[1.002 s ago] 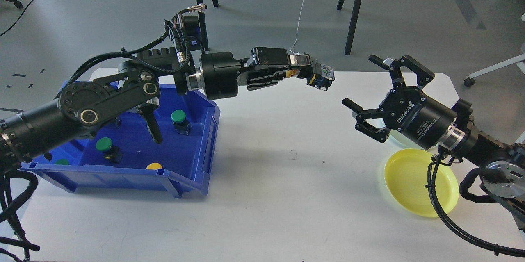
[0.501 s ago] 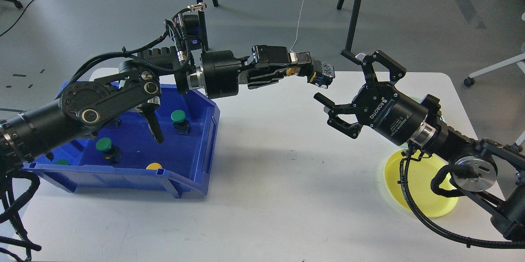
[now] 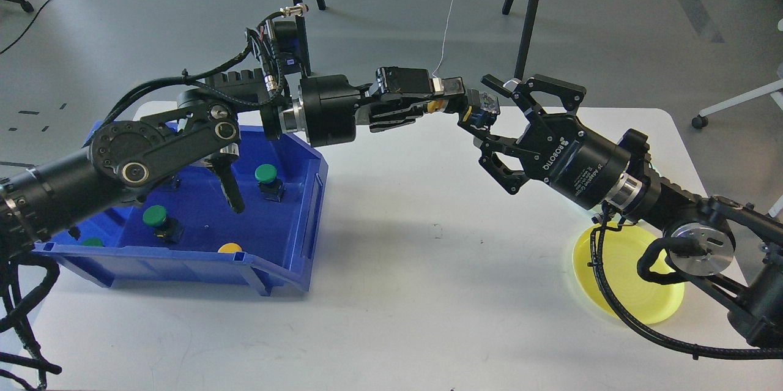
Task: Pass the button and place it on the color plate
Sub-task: 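Close the right gripper on the button held by the left gripper, then carry the yellow button with the right gripper down to the yellow plate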
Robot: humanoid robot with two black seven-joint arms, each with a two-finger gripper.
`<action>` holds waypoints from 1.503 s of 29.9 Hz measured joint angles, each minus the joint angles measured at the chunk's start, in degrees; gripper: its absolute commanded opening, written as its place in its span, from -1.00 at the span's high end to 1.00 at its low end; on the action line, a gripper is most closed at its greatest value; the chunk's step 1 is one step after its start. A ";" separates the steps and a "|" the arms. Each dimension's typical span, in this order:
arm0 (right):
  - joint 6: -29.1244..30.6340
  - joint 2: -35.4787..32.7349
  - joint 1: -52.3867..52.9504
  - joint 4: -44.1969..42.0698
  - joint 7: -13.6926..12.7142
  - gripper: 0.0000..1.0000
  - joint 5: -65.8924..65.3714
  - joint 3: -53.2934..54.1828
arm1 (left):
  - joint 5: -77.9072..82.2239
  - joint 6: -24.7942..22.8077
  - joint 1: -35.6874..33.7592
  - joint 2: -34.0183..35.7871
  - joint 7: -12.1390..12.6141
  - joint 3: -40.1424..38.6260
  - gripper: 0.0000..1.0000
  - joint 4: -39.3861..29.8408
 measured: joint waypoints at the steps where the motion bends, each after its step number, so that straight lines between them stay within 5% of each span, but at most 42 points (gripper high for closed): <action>1: 0.00 -0.08 0.00 -0.02 0.00 0.40 -0.01 -0.02 | -0.02 0.01 -0.01 0.01 -0.01 0.00 0.86 0.00; 4: 0.00 -0.32 -0.04 -0.11 0.00 0.73 -0.02 -0.04 | -0.05 0.01 -0.05 0.01 -0.07 -0.01 0.86 -0.03; 11: -0.22 -0.52 -0.23 -0.26 -0.01 0.93 -0.02 -0.02 | -0.01 0.00 0.00 0.01 -0.03 -0.01 0.77 -0.05; 15: -0.46 -0.71 -0.42 -0.17 -0.01 0.98 0.02 0.06 | 0.00 -0.01 0.08 0.01 -0.01 -0.02 -0.11 -0.06; 19: -0.68 -1.30 -1.01 -0.24 0.00 0.99 0.32 0.57 | -0.82 -0.01 0.20 0.05 0.07 -0.25 -0.48 0.11; 28: -1.92 -3.54 -6.15 0.52 0.31 0.99 0.41 3.30 | -3.41 -0.02 0.20 -0.08 0.02 -0.45 -0.55 0.67; 35: -8.67 -2.09 -26.98 0.52 2.75 0.99 7.54 19.90 | -3.42 -0.01 0.20 -0.13 -0.02 -0.45 -0.55 0.79; 45: -35.29 1.40 -37.29 0.40 2.19 0.98 23.15 23.89 | -3.42 -0.01 0.25 -0.64 -0.02 -0.44 -0.56 0.84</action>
